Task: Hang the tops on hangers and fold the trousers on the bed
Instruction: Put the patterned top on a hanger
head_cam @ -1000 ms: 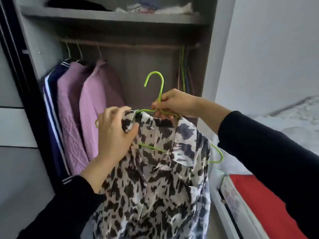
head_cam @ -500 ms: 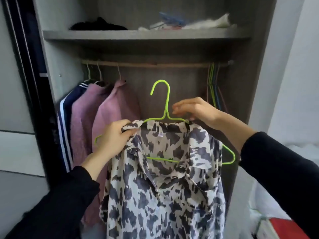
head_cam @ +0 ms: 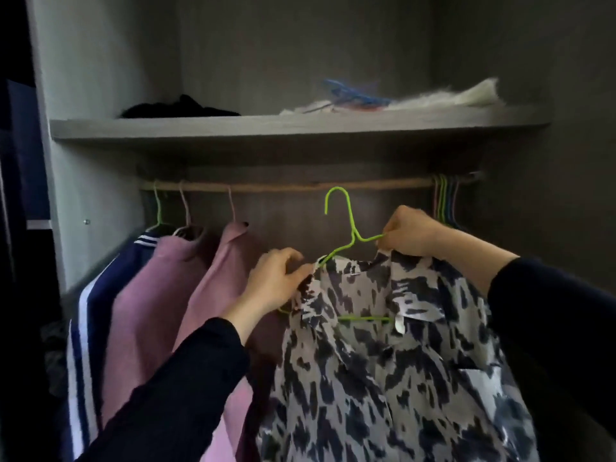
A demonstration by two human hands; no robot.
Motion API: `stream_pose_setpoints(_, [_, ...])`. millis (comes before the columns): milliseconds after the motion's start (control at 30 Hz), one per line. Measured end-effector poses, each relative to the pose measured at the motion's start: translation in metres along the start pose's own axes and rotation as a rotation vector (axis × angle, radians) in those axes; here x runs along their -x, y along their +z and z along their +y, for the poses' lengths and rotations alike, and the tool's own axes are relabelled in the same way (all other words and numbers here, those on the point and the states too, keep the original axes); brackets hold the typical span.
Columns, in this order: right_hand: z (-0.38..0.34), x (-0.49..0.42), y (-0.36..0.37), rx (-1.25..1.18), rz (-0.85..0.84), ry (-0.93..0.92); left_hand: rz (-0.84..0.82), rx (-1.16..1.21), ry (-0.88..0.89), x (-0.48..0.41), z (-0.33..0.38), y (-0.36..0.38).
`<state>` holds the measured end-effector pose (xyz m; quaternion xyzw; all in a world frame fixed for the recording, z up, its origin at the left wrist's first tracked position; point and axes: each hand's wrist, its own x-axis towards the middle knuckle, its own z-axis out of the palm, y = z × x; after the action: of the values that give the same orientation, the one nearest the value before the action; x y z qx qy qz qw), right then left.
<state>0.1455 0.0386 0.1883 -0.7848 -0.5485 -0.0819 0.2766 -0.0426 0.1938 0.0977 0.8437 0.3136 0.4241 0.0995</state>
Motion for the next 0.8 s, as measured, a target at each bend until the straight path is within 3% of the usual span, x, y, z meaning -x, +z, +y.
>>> stream_pose_setpoints(300, [-0.073, -0.106, 0.026, 0.079, 0.241, 0.072, 0.208, -0.391, 0.001, -0.120, -0.061, -0.060])
stream_pose_setpoints(467, [-0.102, -0.138, 0.057, 0.123, 0.201, 0.115, 0.137, -0.471, 0.081, -0.158, -0.088, -0.070])
stream_pose_setpoints(600, [-0.112, -0.148, 0.087, -0.064, 0.115, 0.158, 0.163, -0.566, 0.156, -0.166, -0.099, -0.072])
stream_pose_setpoints(800, [-0.124, -0.145, 0.130, -0.237, -0.020, 0.179, 0.150, -0.503, 0.152, -0.167, -0.094, -0.075])
